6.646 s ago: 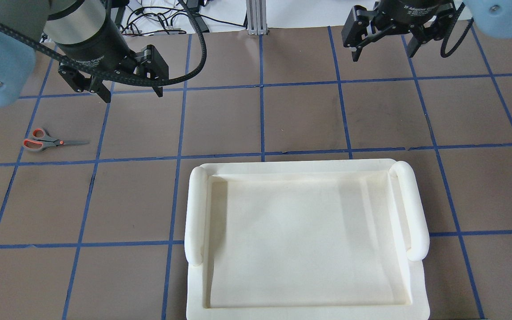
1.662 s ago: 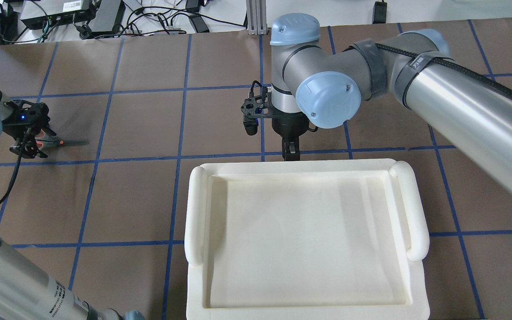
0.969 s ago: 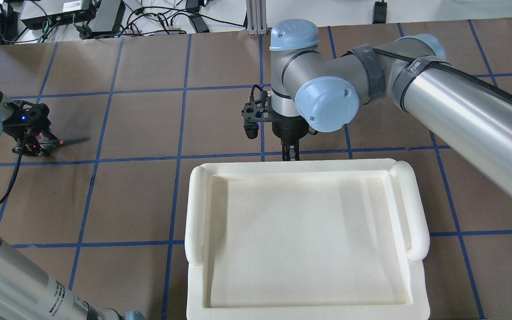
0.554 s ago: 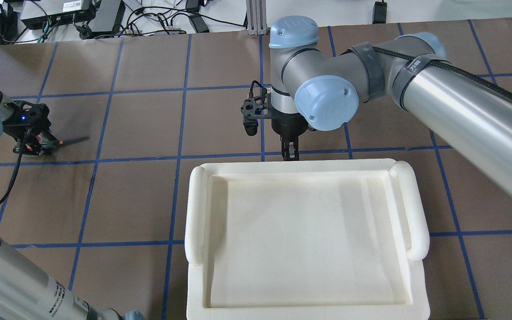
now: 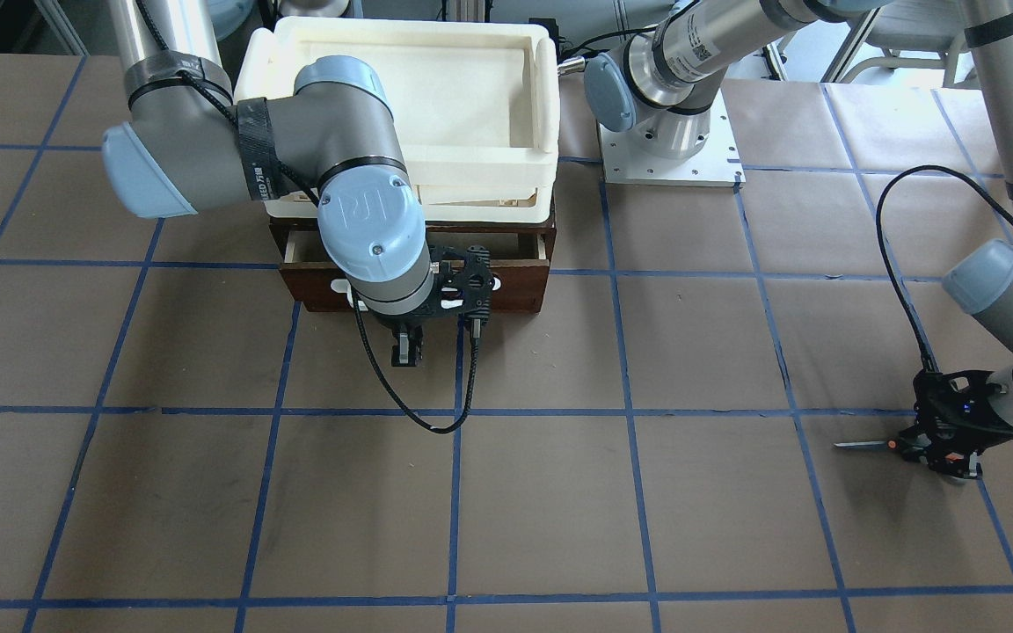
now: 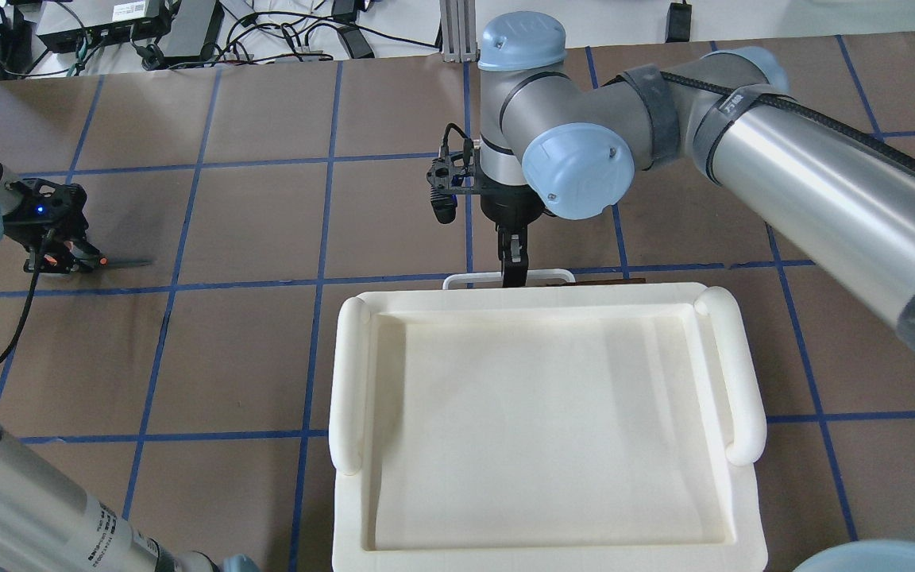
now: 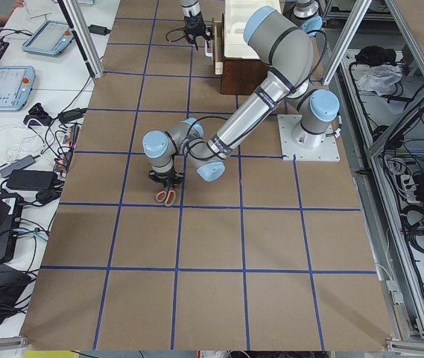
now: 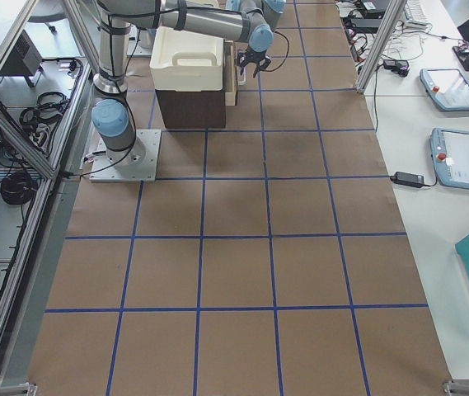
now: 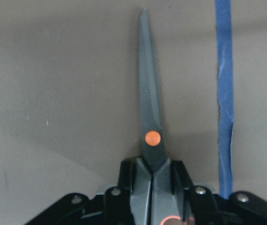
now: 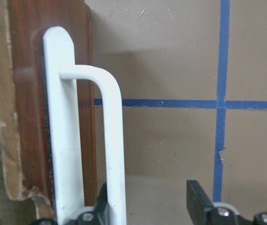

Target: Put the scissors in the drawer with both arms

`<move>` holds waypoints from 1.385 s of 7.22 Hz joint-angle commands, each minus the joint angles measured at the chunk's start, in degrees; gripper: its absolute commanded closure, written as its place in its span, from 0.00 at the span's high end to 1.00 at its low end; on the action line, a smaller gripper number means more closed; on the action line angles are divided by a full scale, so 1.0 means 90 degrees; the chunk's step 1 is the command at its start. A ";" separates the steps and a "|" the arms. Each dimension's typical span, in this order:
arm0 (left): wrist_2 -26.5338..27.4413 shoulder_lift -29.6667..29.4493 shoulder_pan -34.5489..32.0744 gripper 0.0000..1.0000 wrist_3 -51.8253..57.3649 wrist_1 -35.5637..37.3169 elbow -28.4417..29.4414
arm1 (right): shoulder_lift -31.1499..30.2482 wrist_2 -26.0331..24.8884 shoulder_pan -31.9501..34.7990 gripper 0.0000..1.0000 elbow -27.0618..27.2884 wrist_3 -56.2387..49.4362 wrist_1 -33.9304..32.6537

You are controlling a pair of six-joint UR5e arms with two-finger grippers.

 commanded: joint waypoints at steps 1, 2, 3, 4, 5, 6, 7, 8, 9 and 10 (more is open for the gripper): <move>0.0000 0.0016 0.0000 0.08 0.0007 0.0000 -0.0002 | 0.0235 0.0008 -0.0031 0.61 -0.0305 0.0002 -0.0006; 0.0000 0.0065 0.0000 0.05 -0.0002 0.0000 -0.0002 | 0.0294 0.0008 -0.0040 0.61 -0.0412 0.0002 -0.0035; -0.0010 0.0084 0.0000 0.05 -0.0012 0.0000 -0.0002 | 0.0410 0.0008 -0.0050 0.61 -0.0568 0.0002 -0.0045; -0.0010 0.0143 -0.0029 0.03 -0.0012 -0.0010 0.0007 | 0.0489 0.0008 -0.0050 0.61 -0.0686 0.0002 -0.0045; 0.0019 0.0240 -0.0058 0.01 -0.0012 -0.0010 0.0007 | 0.0518 0.0008 -0.0070 0.61 -0.0725 0.0002 -0.0045; 0.0010 0.0289 -0.0059 0.01 -0.0012 -0.0019 0.0007 | 0.0519 0.0027 -0.0147 0.61 -0.0784 0.0002 -0.0045; 0.0010 0.0348 -0.0068 0.00 -0.0022 -0.0049 0.0007 | 0.0528 0.0037 -0.0196 0.62 -0.0862 0.0002 -0.0045; 0.0029 0.0474 -0.0117 0.00 -0.0022 -0.0097 0.0007 | 0.0558 -0.0002 -0.0197 0.63 -0.0979 0.0031 -0.0045; 0.0039 0.0582 -0.0185 0.00 -0.0012 -0.0098 0.0007 | 0.0645 0.0008 -0.0197 0.63 -0.1067 0.0051 -0.0045; 0.0049 0.0718 -0.0253 0.00 -0.0022 -0.0204 0.0007 | 0.0733 0.0008 -0.0197 0.63 -0.1135 0.0071 -0.0045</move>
